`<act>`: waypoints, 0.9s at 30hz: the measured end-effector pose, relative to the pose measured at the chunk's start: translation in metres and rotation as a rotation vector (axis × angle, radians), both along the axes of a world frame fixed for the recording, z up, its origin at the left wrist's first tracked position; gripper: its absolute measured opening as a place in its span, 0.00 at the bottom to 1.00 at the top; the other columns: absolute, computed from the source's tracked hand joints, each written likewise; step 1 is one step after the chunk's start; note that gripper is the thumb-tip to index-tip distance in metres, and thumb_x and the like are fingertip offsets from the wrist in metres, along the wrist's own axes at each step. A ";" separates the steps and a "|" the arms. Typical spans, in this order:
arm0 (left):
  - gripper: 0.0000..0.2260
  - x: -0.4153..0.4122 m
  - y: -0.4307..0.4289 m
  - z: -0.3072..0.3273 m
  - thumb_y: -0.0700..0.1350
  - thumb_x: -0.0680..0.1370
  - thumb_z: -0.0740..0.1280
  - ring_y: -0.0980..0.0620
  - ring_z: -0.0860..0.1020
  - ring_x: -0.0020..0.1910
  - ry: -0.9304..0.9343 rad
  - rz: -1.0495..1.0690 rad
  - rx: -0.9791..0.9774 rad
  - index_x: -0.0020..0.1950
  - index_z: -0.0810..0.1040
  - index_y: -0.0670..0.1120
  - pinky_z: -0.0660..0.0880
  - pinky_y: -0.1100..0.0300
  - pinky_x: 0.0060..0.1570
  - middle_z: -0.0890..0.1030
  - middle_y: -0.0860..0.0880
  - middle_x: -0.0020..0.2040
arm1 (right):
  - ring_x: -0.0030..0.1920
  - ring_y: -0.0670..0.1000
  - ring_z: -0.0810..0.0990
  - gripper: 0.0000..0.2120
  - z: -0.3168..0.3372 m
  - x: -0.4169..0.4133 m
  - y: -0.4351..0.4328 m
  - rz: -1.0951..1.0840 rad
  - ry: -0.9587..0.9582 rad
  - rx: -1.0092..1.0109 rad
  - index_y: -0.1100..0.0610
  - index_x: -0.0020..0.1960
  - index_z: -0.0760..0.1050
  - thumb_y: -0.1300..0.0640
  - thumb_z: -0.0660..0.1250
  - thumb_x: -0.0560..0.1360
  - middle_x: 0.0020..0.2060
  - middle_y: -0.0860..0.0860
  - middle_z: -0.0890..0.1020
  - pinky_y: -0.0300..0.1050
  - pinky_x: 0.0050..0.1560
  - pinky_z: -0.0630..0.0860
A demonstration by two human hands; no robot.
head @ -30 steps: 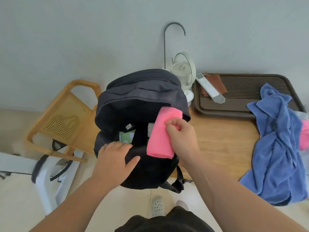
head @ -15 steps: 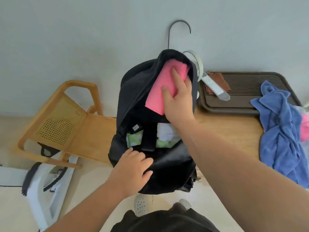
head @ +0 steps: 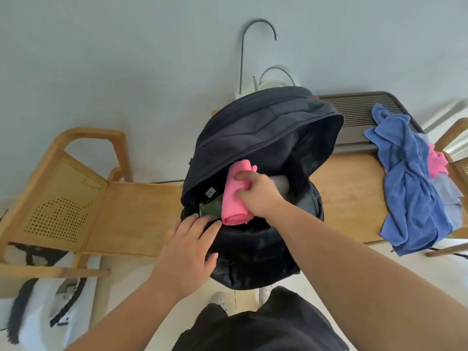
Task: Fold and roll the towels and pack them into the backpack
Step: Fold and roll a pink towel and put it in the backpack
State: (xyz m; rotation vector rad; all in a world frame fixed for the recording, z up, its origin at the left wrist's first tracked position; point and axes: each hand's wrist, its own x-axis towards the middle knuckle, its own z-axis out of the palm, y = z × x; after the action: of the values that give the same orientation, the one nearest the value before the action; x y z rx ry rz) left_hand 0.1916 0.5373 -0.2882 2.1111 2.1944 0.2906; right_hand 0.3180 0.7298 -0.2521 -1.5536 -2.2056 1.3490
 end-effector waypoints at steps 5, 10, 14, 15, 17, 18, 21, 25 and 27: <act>0.31 0.005 -0.004 -0.004 0.53 0.72 0.72 0.42 0.71 0.68 0.009 0.000 -0.074 0.73 0.70 0.48 0.74 0.44 0.65 0.75 0.47 0.67 | 0.68 0.54 0.72 0.19 -0.005 -0.036 0.014 0.329 -0.268 -0.104 0.56 0.68 0.76 0.65 0.62 0.79 0.68 0.54 0.75 0.40 0.62 0.68; 0.33 0.000 -0.007 0.003 0.56 0.73 0.71 0.43 0.70 0.70 0.012 -0.020 -0.124 0.75 0.66 0.49 0.74 0.46 0.65 0.74 0.47 0.69 | 0.68 0.59 0.73 0.18 -0.026 -0.065 0.006 0.261 -0.256 -0.193 0.61 0.69 0.74 0.66 0.61 0.80 0.68 0.59 0.76 0.46 0.63 0.70; 0.35 -0.010 -0.021 0.006 0.57 0.75 0.70 0.44 0.66 0.75 0.012 -0.022 -0.174 0.78 0.60 0.51 0.71 0.47 0.68 0.68 0.47 0.76 | 0.63 0.59 0.77 0.26 -0.051 -0.065 -0.003 0.429 -0.411 -0.195 0.53 0.75 0.67 0.60 0.66 0.78 0.65 0.58 0.76 0.49 0.63 0.75; 0.36 -0.010 -0.022 0.006 0.58 0.75 0.69 0.44 0.64 0.76 0.012 -0.022 -0.194 0.79 0.58 0.51 0.71 0.46 0.69 0.66 0.47 0.78 | 0.61 0.58 0.77 0.31 -0.056 -0.063 -0.004 0.466 -0.445 -0.183 0.49 0.77 0.63 0.58 0.68 0.76 0.66 0.58 0.75 0.52 0.62 0.77; 0.36 -0.009 -0.023 0.006 0.59 0.76 0.68 0.44 0.62 0.78 0.023 -0.017 -0.214 0.79 0.57 0.52 0.70 0.46 0.69 0.63 0.47 0.79 | 0.62 0.61 0.76 0.38 -0.064 -0.060 -0.005 0.506 -0.517 -0.126 0.41 0.79 0.57 0.53 0.71 0.74 0.70 0.57 0.66 0.55 0.62 0.77; 0.36 -0.008 -0.022 0.006 0.59 0.76 0.68 0.44 0.62 0.78 0.026 -0.012 -0.217 0.79 0.57 0.52 0.70 0.46 0.69 0.63 0.47 0.79 | 0.64 0.62 0.73 0.38 -0.067 -0.058 -0.006 0.530 -0.567 -0.058 0.38 0.79 0.56 0.50 0.71 0.74 0.70 0.57 0.62 0.56 0.64 0.76; 0.36 -0.002 -0.019 0.005 0.59 0.75 0.69 0.43 0.62 0.77 0.017 0.008 -0.221 0.78 0.59 0.51 0.70 0.47 0.69 0.65 0.47 0.78 | 0.67 0.62 0.67 0.36 -0.067 -0.056 -0.006 0.689 -0.663 0.307 0.41 0.77 0.58 0.43 0.69 0.73 0.70 0.57 0.61 0.58 0.67 0.70; 0.37 0.000 -0.018 0.007 0.58 0.74 0.70 0.42 0.62 0.76 -0.005 0.046 -0.253 0.78 0.60 0.50 0.72 0.45 0.68 0.65 0.46 0.77 | 0.79 0.61 0.49 0.41 -0.059 -0.049 0.008 1.119 -0.726 0.643 0.44 0.81 0.46 0.37 0.63 0.76 0.80 0.56 0.49 0.60 0.77 0.52; 0.37 0.000 -0.019 0.007 0.57 0.74 0.71 0.42 0.63 0.76 -0.010 0.059 -0.258 0.78 0.60 0.50 0.74 0.45 0.66 0.65 0.46 0.77 | 0.80 0.57 0.36 0.39 -0.065 -0.045 0.017 1.237 -0.826 0.560 0.43 0.81 0.38 0.37 0.58 0.79 0.81 0.53 0.38 0.61 0.78 0.41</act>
State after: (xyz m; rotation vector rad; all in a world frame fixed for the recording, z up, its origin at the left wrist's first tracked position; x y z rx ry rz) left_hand 0.1912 0.5185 -0.2811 1.9079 2.1576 0.0187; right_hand 0.2735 0.7467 -0.3175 -0.4279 -3.8217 -0.1101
